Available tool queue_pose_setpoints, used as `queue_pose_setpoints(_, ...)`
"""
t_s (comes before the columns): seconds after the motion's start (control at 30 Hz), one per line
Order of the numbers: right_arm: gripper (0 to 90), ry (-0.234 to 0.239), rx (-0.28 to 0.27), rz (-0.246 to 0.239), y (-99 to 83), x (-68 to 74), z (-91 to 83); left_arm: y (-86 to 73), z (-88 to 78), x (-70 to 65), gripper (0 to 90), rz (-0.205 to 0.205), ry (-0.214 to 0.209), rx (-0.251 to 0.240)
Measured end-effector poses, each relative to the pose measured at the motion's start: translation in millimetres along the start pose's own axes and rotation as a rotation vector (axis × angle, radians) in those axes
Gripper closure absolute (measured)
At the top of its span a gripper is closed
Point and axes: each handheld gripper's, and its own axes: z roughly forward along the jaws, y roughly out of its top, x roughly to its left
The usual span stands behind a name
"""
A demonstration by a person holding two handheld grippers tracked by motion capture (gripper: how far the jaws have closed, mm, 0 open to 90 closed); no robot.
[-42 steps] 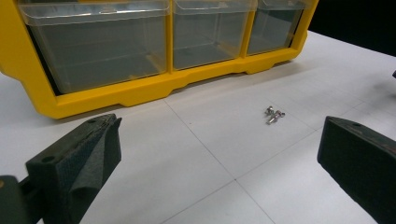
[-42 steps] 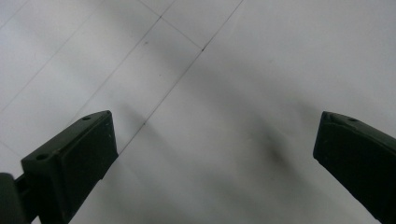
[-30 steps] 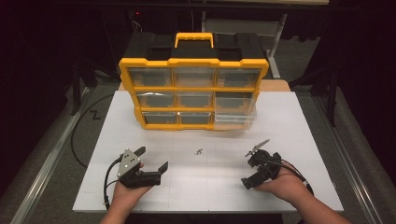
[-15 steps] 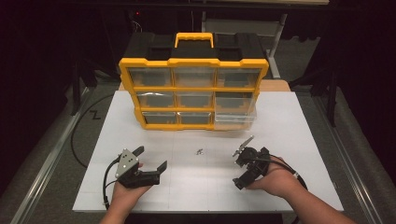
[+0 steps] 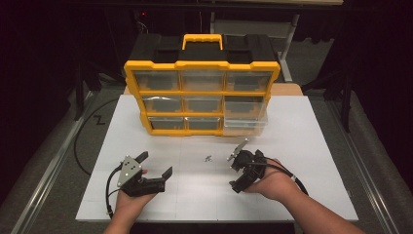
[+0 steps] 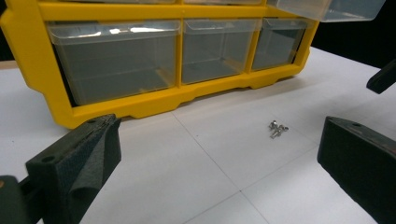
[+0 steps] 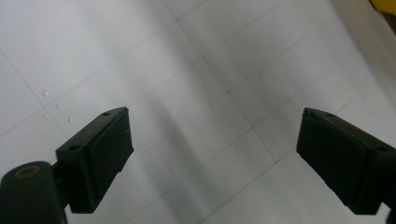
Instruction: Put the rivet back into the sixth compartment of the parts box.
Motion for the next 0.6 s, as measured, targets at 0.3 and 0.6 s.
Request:
queue_pose_setpoints(0.3,18.3,0.004,-0.025,-0.041,19.9,4.5,6.6,1.2,-4.2,4.1,0.4,-0.011,0.009,-0.027)
queue_pose_setpoints(0.6,26.6,0.008,-0.049,-0.08,39.3,11.8,16.0,2.3,-7.9,6.7,0.4,-0.021,0.014,-0.037)
